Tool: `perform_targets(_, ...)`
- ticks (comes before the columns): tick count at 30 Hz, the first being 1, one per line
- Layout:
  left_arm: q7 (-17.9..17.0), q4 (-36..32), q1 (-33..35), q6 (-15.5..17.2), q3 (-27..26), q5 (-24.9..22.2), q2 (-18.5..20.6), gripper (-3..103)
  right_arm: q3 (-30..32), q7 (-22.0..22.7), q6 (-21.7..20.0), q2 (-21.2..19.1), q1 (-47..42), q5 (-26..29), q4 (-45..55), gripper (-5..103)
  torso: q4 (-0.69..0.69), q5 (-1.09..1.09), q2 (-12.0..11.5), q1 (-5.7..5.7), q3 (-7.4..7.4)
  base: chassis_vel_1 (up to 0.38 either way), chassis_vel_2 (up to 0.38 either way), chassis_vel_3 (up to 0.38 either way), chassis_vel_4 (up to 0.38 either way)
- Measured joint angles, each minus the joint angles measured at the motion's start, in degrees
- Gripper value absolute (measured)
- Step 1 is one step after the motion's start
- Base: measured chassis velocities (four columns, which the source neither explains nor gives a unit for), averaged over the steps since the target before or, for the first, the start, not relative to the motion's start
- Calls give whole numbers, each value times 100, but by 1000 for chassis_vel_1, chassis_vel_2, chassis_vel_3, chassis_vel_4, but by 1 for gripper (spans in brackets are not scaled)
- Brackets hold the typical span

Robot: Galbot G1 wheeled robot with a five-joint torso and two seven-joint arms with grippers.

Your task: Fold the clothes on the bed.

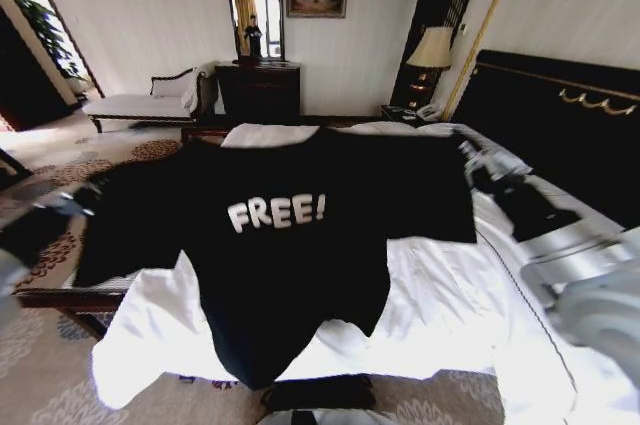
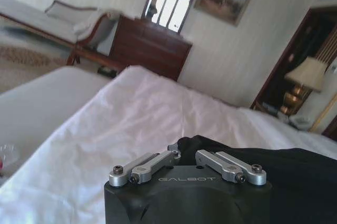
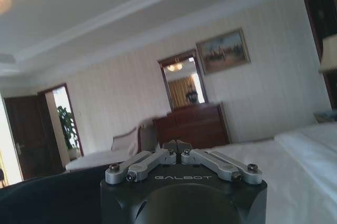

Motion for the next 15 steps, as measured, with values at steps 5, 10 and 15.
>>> perform_targets(5,401,68,-271,38,1889,1744,37,1,-1111,178,-322,80,-151,-544,-112,0,-2,-1,1,-1,-1,0,0,0,0)
perform_targets(10,568,795,-638,-41,2738,2531,107,1,-1533,88,-213,-100,204,-781,-811,0,4,0,0,-1,0,0,0,0,0)
perform_targets(15,677,1125,-1041,-121,2954,2576,111,1,-1762,-258,150,-273,809,-638,-1186,0,1,-1,0,1,1,0,0,0,0)
